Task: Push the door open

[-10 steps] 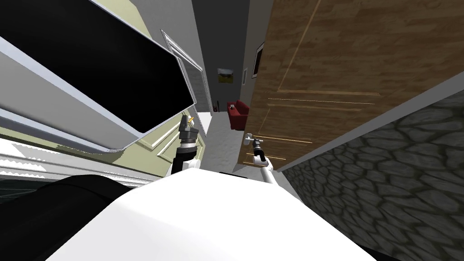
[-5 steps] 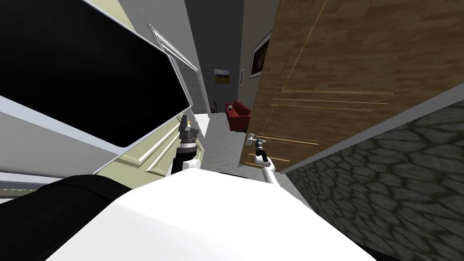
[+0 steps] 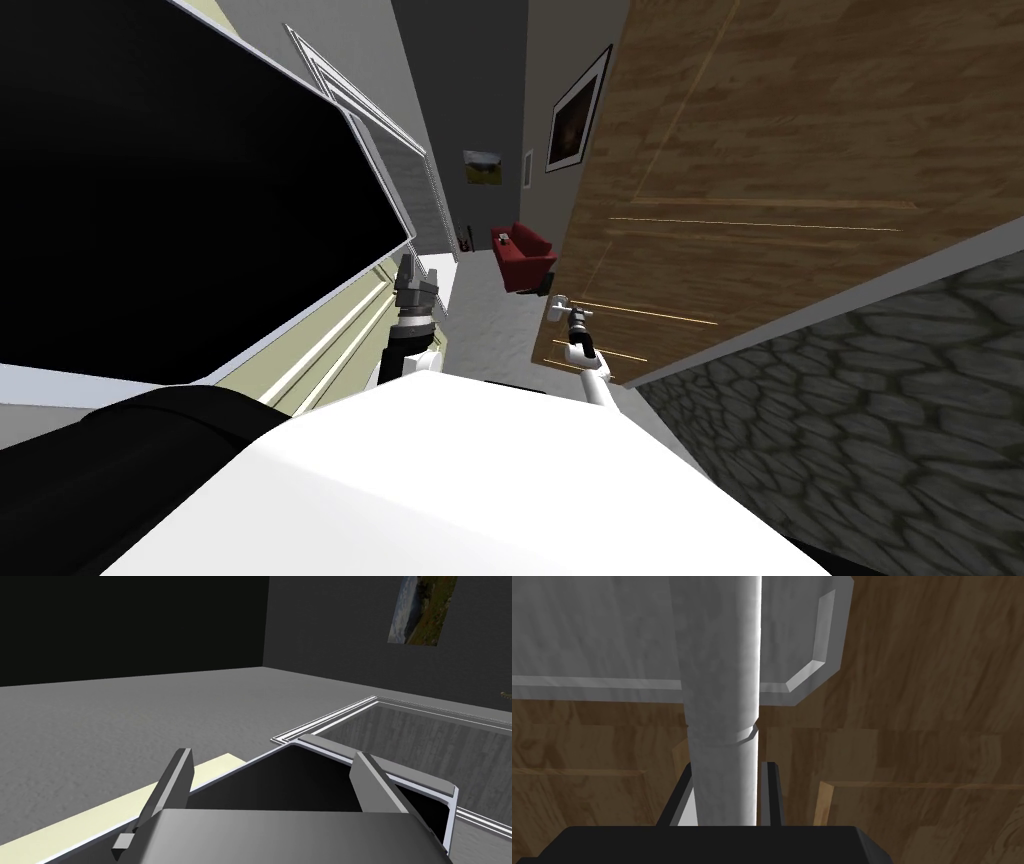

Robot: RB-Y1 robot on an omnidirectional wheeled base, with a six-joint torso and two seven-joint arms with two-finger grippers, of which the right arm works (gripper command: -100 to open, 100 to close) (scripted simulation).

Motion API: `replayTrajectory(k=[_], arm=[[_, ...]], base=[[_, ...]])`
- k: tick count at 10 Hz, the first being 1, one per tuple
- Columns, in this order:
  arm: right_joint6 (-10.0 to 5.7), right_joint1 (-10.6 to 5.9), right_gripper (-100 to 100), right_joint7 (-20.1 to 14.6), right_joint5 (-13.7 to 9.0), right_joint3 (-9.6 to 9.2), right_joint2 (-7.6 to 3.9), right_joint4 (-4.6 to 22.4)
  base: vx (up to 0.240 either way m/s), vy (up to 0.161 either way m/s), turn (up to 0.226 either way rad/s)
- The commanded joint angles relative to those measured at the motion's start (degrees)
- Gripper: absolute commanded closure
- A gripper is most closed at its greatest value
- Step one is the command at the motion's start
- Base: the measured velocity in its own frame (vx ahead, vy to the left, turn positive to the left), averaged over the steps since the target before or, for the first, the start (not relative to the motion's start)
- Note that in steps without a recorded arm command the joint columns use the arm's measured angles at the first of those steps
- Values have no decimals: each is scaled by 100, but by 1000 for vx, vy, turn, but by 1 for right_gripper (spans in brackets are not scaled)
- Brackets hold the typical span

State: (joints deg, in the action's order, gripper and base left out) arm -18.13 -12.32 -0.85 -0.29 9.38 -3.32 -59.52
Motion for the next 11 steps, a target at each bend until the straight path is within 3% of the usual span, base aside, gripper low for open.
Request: replayTrajectory(k=[1,2,11], arm=[[-9,-25,100,26,-11,75,45,-11],[5,9,100,15,-8,56,19,-6],[-12,0,100,135,-96,577,-180,20]], base=[[173,94,-63],[81,35,-40],[162,50,-43]])
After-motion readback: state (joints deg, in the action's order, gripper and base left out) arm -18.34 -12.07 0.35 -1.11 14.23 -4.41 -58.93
